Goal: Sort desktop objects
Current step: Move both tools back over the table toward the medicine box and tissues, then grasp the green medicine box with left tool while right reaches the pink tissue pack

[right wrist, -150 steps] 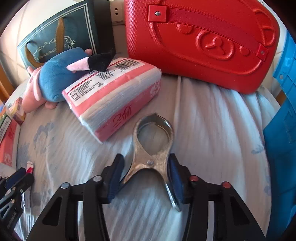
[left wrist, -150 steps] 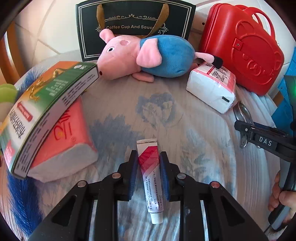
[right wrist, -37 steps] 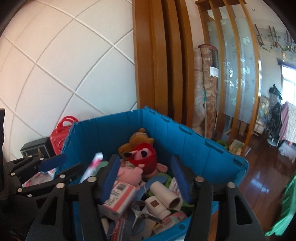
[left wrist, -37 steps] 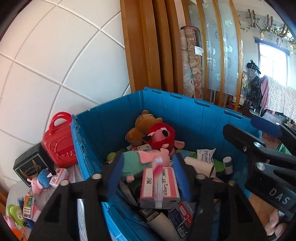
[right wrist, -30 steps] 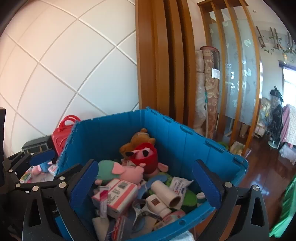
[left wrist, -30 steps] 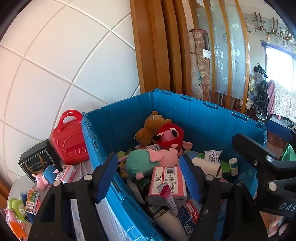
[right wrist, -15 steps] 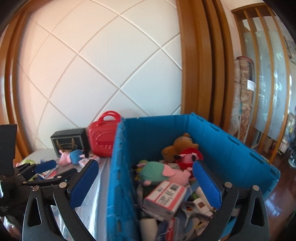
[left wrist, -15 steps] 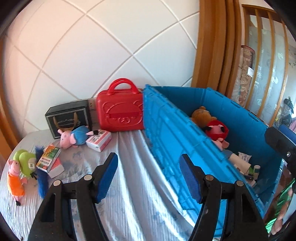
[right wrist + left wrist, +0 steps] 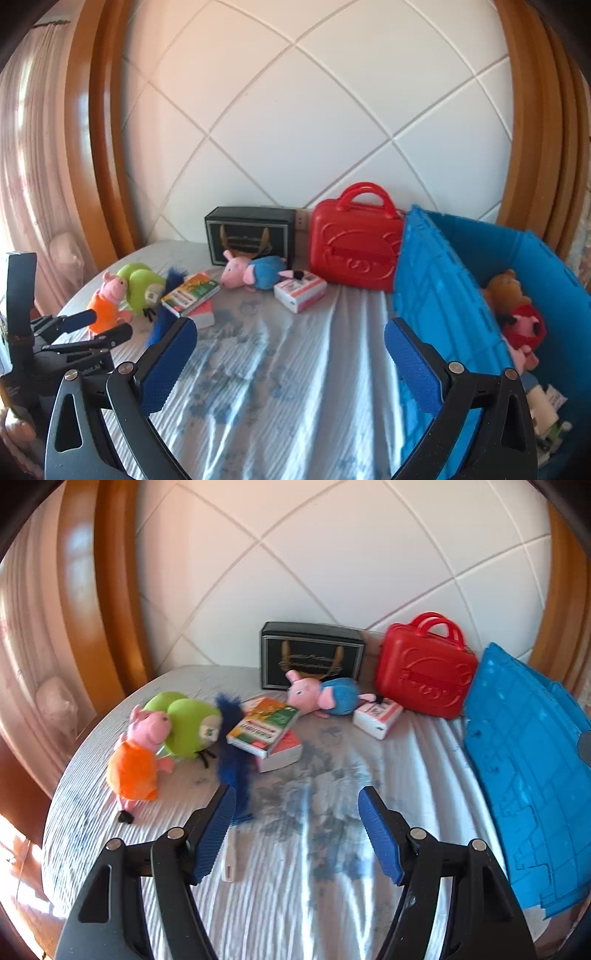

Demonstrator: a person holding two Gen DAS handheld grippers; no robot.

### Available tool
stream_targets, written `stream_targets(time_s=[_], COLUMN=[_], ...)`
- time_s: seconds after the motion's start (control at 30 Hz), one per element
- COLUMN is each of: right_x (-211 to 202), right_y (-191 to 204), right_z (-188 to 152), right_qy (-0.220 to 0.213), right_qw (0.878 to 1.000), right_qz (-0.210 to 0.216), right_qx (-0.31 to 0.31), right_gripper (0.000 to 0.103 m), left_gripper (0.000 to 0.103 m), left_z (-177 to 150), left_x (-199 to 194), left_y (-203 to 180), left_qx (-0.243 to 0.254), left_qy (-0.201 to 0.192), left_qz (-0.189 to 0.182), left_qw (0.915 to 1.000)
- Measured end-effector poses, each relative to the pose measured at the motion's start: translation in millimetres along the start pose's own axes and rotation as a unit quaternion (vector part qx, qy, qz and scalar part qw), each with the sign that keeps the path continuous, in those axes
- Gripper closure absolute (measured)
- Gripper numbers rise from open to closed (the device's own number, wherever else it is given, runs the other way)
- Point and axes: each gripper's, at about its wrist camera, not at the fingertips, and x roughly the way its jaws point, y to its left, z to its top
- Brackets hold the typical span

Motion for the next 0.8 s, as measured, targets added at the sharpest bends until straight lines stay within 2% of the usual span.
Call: stream_targets(time_s=[0.17,0.33,0.67,0.8], right_x=[53.5,105.3,200.2,239.7], right_y=[57.7,91.7,128.7,146.2], right_z=[-0.5,-5.9,-6.2,0.4], right_qy=[0.041,0.086,0.161,0.179], right_qw=[0.999,0.996,0.986,0.983], right_qz=[0.031,0.036,0.039,0.049], right_qx=[-0.011,-0.013,-0.020,-0.013], right_gripper=[0.000,0.000,0.000,0.000], left_gripper=[0.035,0.035,0.035,0.035], left_z=[-7.6,-13.8,-2.5,14.3], left_x=[25.0,58.6,124.4,153.4], left_y=[80.1,132.4,173.4,170.5], left_qx=[-0.032,-0.053,-0.064,-0.046], left_qy=[0.024,0.054,0.096,0.103], left_qz=[0.047,0.060,0.054,0.038], left_qw=[0.9981,0.9953,0.9919,0.9929])
